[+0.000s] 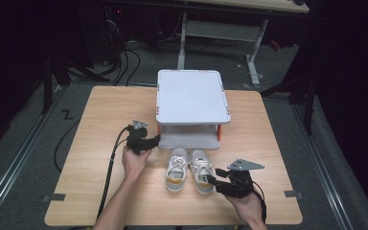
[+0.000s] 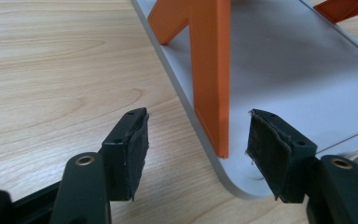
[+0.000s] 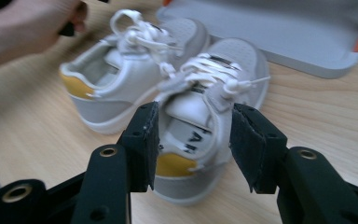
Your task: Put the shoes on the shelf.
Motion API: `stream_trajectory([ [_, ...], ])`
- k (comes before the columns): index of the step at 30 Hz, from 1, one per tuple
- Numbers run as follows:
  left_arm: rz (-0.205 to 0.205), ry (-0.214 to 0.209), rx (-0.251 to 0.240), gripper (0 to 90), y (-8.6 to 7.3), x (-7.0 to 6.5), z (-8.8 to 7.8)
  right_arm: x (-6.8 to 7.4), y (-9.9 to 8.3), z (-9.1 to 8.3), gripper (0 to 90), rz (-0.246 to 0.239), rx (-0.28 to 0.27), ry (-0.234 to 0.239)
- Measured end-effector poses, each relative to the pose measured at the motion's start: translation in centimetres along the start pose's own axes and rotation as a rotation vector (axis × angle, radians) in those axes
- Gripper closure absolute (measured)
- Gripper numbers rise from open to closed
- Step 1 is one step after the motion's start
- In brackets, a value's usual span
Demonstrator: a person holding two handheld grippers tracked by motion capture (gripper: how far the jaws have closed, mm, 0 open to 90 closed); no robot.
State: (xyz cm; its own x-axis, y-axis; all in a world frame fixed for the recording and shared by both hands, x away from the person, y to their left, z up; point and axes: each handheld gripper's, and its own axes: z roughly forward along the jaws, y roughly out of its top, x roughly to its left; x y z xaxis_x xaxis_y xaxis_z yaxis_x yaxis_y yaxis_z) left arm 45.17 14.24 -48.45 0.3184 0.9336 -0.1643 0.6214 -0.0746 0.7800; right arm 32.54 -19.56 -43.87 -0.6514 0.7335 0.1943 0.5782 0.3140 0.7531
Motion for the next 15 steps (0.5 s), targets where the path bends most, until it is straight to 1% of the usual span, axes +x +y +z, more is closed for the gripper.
stream_trajectory([
  [3,-0.001,-0.004,0.005,38.9,-0.1,-0.1,0.3,0.5,0.4,0.1,52.3,-0.006,-0.003,0.001],
  [4,-0.002,-0.002,0.011,39.8,-0.3,-0.1,0.6,1.0,0.7,0.4,52.6,-0.007,0.018,0.004],
  [6,-0.002,-0.003,0.010,40.8,-0.3,-0.1,0.8,1.4,1.0,0.9,52.7,-0.014,0.044,0.015],
  [7,-0.002,-0.003,0.010,41.6,-0.3,-0.1,0.8,1.4,1.0,0.9,52.7,-0.014,0.044,0.015],
  [8,0.002,-0.001,0.009,41.6,-0.3,-0.1,0.9,1.6,1.0,1.2,52.8,-0.017,0.056,0.017],
  [9,0.020,0.002,0.023,43.0,-0.3,-0.2,1.0,1.9,1.2,2.0,52.8,-0.018,0.087,0.022],
  [10,0.020,0.002,0.023,42.8,-0.3,-0.2,1.0,1.9,1.2,2.0,52.8,-0.018,0.087,0.022],
  [11,0.061,0.014,0.047,42.6,0.1,-0.7,1.3,2.2,1.4,2.7,52.5,-0.020,0.116,0.020],
  [12,0.072,0.011,0.046,42.7,0.4,-0.9,1.3,2.4,1.5,3.1,52.0,-0.016,0.129,0.015],
  [14,0.072,0.003,0.039,43.0,0.6,-1.0,1.4,2.5,1.6,3.4,51.0,-0.013,0.138,0.011],
  [15,0.076,0.002,0.047,43.0,1.0,-1.3,1.5,2.8,1.7,3.8,48.9,-0.002,0.137,0.010],
])
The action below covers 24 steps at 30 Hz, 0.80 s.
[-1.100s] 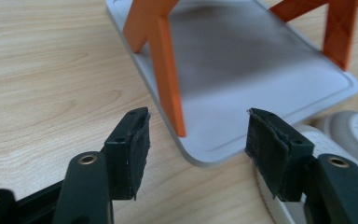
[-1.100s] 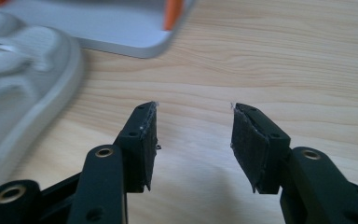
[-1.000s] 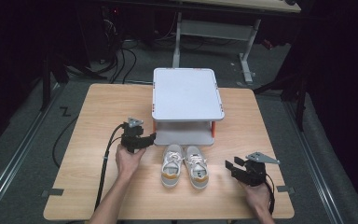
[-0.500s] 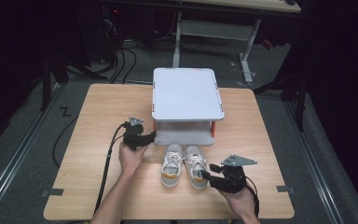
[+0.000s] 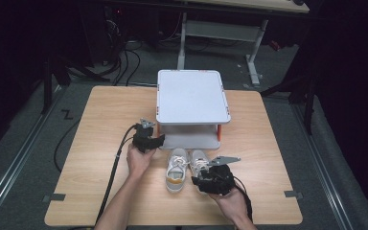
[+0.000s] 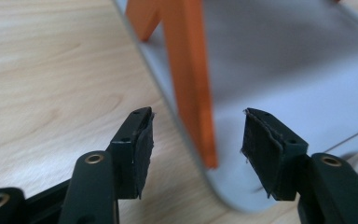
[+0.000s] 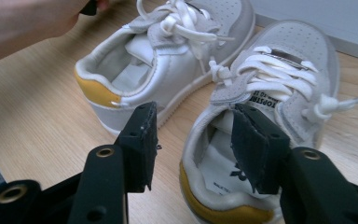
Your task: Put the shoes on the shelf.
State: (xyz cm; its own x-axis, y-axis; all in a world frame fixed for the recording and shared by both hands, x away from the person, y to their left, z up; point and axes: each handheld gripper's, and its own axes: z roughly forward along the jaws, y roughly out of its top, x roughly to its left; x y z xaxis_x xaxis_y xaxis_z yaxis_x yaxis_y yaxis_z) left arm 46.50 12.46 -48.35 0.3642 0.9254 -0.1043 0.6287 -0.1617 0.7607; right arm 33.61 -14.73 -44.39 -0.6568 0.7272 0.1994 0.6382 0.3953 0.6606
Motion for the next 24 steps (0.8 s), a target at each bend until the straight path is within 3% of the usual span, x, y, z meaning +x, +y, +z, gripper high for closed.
stream_trajectory([
  [2,0.017,0.012,0.009,44.0,0.2,-0.3,0.3,0.3,0.1,0.1,47.4,0.007,0.004,0.001],
  [10,-0.012,0.013,0.018,57.8,0.0,-0.3,0.9,1.6,1.1,1.0,46.9,0.017,0.022,-0.007],
  [17,-0.015,0.016,0.014,67.5,0.0,-0.2,0.8,2.8,1.9,1.7,48.0,0.032,0.027,-0.064],
  [24,-0.001,0.027,0.036,71.4,0.0,0.0,0.9,3.5,2.2,1.9,49.5,0.026,0.041,-0.128],
])
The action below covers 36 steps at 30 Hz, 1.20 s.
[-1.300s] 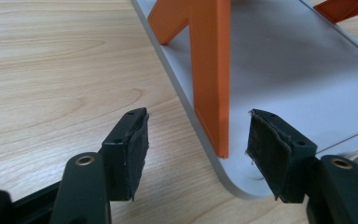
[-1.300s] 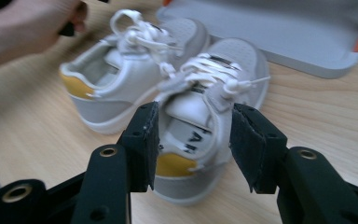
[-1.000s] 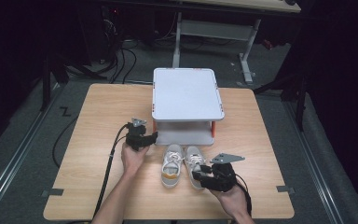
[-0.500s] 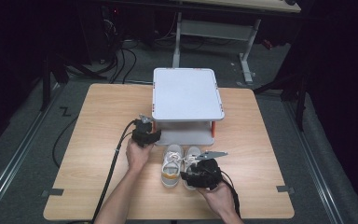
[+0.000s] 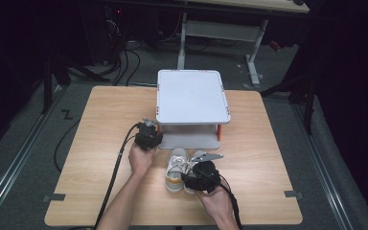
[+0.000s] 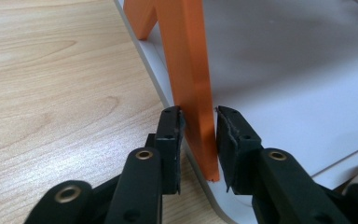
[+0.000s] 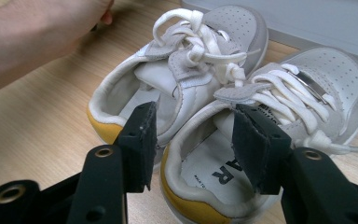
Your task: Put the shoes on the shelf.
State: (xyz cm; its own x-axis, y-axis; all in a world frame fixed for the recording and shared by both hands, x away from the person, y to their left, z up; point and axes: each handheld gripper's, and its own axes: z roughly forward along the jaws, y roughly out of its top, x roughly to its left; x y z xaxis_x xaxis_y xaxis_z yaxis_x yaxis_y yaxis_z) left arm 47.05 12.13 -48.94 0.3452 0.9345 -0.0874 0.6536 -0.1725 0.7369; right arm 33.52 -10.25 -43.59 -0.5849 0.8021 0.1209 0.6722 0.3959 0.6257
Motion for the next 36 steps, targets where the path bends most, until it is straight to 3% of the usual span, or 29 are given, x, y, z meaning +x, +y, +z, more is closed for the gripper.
stream_trajectory([
  [6,-0.006,0.003,0.001,72.0,0.0,0.0,0.0,0.3,0.2,0.0,48.7,0.020,0.017,-0.025],
  [15,-0.009,0.005,-0.010,68.9,0.1,-0.2,0.0,0.4,0.7,0.0,44.8,0.055,0.038,-0.020],
  [19,-0.011,0.011,-0.013,67.9,0.1,-0.2,-0.1,0.1,0.7,0.0,41.4,0.100,0.036,0.015],
  [23,-0.016,0.014,-0.018,67.1,0.1,-0.2,-0.1,0.1,0.9,0.0,40.9,0.110,0.047,0.019],
  [30,-0.010,0.015,-0.003,66.0,0.1,-0.3,-0.1,1.2,1.4,0.3,45.3,0.072,0.053,-0.062],
  [31,-0.009,0.017,-0.003,65.8,0.1,-0.2,-0.1,1.5,1.4,0.5,46.6,0.049,0.059,-0.096],
  [36,-0.017,0.018,-0.005,65.5,0.1,-0.1,-0.1,1.7,1.2,0.6,49.9,0.025,0.061,-0.130],
])
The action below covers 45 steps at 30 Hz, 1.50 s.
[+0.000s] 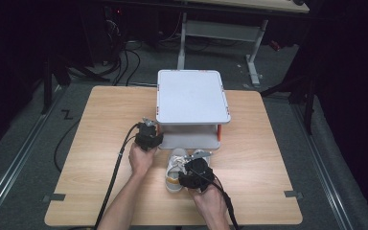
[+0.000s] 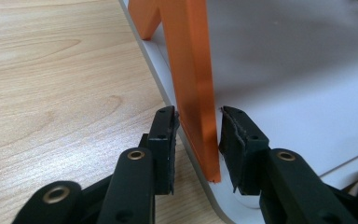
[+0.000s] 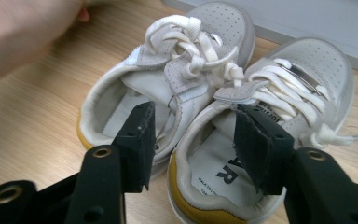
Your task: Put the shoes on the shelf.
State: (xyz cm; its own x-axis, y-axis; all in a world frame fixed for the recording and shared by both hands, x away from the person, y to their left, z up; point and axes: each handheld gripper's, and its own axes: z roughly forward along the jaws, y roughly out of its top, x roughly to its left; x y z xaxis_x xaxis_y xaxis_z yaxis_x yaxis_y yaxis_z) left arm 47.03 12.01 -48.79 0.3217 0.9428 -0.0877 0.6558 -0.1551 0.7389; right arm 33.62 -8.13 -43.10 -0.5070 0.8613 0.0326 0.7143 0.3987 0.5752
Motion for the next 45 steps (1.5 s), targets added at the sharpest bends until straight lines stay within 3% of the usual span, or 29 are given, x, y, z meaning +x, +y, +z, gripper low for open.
stream_trajectory([
  [5,-0.002,0.004,0.002,65.5,0.0,0.2,-0.2,-0.8,-0.7,-0.2,53.4,0.004,-0.015,0.009],
  [7,-0.001,0.000,0.000,65.6,0.0,0.3,-0.2,-1.3,-0.9,-0.2,53.9,0.018,-0.020,0.041],
  [14,-0.011,-0.012,0.008,71.1,-0.2,0.2,0.4,-0.4,-0.1,0.1,54.3,-0.004,0.009,0.024],
  [15,-0.021,-0.013,0.007,71.3,-0.1,0.2,0.5,-0.5,-0.2,0.3,63.2,0.002,0.006,0.036],
  [19,-0.035,-0.020,0.004,71.7,-0.1,0.3,0.5,-1.3,-0.6,1.1,69.1,0.051,0.004,0.093],
  [27,-0.048,-0.027,0.007,73.2,-0.1,0.5,0.3,-2.0,-1.3,0.7,77.0,0.084,-0.023,0.117],
  [40,-0.048,-0.034,0.008,73.4,-0.2,0.5,0.3,-3.1,-2.0,-0.4,81.6,0.062,-0.026,0.105],
  [45,-0.055,-0.039,0.004,73.4,-0.3,0.6,0.2,-3.8,-2.2,-1.7,81.8,0.050,-0.055,0.113],
])
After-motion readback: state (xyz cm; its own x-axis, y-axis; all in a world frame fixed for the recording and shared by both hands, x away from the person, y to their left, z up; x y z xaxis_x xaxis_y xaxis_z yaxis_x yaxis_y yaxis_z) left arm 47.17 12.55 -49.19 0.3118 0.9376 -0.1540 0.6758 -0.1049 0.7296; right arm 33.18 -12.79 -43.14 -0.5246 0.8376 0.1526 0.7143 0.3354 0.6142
